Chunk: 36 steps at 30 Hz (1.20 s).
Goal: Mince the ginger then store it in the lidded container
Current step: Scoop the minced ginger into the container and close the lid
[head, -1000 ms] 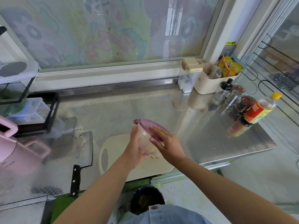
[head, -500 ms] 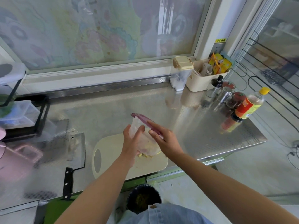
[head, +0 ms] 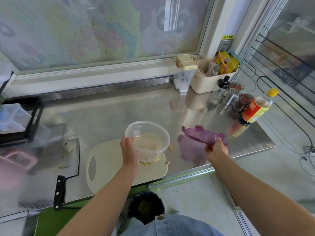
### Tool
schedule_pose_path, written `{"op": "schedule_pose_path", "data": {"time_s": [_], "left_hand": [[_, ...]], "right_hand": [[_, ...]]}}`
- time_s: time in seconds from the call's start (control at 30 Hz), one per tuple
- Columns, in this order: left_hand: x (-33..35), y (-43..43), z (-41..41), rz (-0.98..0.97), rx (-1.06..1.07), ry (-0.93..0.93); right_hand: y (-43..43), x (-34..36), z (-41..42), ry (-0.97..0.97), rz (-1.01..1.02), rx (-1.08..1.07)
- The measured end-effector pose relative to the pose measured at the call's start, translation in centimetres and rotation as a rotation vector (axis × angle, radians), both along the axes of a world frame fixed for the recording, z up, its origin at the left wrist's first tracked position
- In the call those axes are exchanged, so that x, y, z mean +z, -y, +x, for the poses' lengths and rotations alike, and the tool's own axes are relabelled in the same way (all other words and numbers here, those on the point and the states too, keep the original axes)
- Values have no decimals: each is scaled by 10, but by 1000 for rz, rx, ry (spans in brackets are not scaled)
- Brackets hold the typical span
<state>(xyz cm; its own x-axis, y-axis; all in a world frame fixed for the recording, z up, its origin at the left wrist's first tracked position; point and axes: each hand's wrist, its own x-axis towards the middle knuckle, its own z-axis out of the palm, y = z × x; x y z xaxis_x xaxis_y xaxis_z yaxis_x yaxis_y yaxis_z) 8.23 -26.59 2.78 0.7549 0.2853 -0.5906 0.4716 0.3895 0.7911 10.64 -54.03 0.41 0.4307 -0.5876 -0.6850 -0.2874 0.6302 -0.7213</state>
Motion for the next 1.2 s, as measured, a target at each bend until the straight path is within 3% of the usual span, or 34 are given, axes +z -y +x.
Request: {"op": "schedule_pose_path", "data": {"time_s": [0.2, 0.43, 0.53, 0.7, 0.87, 0.93, 1.03, 1.2], "left_hand": [[-14, 17, -4, -33, 18, -85], [-4, 32, -6, -59, 72, -92], [-10, 36, -3, -109, 83, -98], [-4, 49, -3, -130, 93, -72], [-5, 54, -4, -118, 95, -70], [-4, 56, -5, -120, 109, -56], [-4, 57, -9, -129, 107, -32], [-1, 55, -22, -87, 104, -40]], "right_hand": [[20, -34, -15, -4, 80, 27], [45, -30, -7, -131, -135, 281], [55, -31, 0, -162, -79, 295], [43, -26, 5, 7, 101, 240], [34, -15, 11, -4, 165, 442], [32, -15, 11, -62, 70, 520], [17, -7, 4, -1, -38, 555], [-32, 9, -17, -19, 52, 1121]]}}
